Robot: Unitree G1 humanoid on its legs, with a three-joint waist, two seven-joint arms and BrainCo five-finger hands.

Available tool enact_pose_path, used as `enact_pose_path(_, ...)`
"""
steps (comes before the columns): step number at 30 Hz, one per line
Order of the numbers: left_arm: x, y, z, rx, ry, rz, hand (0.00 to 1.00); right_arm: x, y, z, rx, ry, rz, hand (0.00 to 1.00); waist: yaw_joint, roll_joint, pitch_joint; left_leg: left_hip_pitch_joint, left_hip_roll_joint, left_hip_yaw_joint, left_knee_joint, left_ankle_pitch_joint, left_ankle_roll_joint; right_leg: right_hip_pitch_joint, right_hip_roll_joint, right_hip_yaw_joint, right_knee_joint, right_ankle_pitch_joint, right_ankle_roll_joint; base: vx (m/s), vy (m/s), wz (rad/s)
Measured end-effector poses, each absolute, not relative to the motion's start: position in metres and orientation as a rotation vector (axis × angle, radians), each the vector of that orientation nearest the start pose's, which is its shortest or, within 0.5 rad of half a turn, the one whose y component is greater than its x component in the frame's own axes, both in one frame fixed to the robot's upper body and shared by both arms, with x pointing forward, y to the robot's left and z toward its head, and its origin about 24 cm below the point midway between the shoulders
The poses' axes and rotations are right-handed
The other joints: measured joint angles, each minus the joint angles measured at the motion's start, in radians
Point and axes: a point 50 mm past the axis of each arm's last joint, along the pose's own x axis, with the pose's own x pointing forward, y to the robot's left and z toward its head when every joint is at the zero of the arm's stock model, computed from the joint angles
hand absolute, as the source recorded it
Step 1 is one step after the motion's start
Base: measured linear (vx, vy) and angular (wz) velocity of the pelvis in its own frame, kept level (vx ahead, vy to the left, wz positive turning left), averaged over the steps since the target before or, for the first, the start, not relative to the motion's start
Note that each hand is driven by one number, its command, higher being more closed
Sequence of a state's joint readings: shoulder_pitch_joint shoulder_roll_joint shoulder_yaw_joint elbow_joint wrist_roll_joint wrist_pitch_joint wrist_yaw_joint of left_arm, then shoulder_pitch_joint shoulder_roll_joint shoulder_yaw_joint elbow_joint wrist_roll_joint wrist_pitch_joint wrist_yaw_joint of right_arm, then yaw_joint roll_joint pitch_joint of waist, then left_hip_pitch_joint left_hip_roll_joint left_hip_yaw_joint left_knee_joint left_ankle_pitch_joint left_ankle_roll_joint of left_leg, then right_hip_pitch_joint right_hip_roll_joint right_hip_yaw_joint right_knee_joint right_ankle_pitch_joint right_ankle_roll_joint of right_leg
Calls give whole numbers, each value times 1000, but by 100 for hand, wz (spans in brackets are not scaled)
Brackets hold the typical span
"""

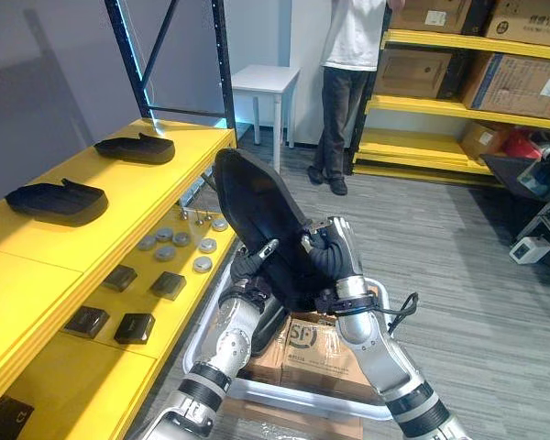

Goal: Walk over and take plastic housings, then place them on the shelf

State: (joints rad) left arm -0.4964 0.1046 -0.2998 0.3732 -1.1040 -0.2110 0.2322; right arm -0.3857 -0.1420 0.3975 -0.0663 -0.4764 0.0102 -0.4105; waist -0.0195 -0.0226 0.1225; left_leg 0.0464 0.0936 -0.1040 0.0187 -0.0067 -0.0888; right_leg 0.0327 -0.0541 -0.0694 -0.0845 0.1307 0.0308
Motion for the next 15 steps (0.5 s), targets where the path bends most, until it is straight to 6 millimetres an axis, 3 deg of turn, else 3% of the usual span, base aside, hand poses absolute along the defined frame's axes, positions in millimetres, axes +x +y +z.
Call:
enact_pose_path(3, 334, 94, 89, -908, 15, -57, 100, 285, -68, 153, -537, -639, -11, 100, -3, -2, -1, 0, 1, 0, -2, 0, 0, -1, -1, 0, 0, 0, 0, 12, 9, 0)
enact_pose_path(4, 333, 94, 87, -910, 19, -54, 100, 284, -68, 151, -536, -637, -11, 0, -3, -4, -2, 0, 1, 0, -4, 0, 0, -1, -1, -1, 0, 0, 0, 0, 0, 0)
enact_pose_path(9, 323, 101, 75, -956, 23, 19, 100, 271, -66, 130, -473, -593, 51, 0, -2, -13, -7, -4, 1, -3, -5, 0, 0, -1, -2, -6, 0, -1, 0, 2, 1, 2)
enact_pose_path(15, 303, 144, 102, -832, -229, 164, 100, 254, -70, 92, -363, -413, 109, 0, 3, -12, -7, -46, -8, -85, -5, 22, -8, -1, -6, -88, 1, -7, 0, -15, -11, 35)
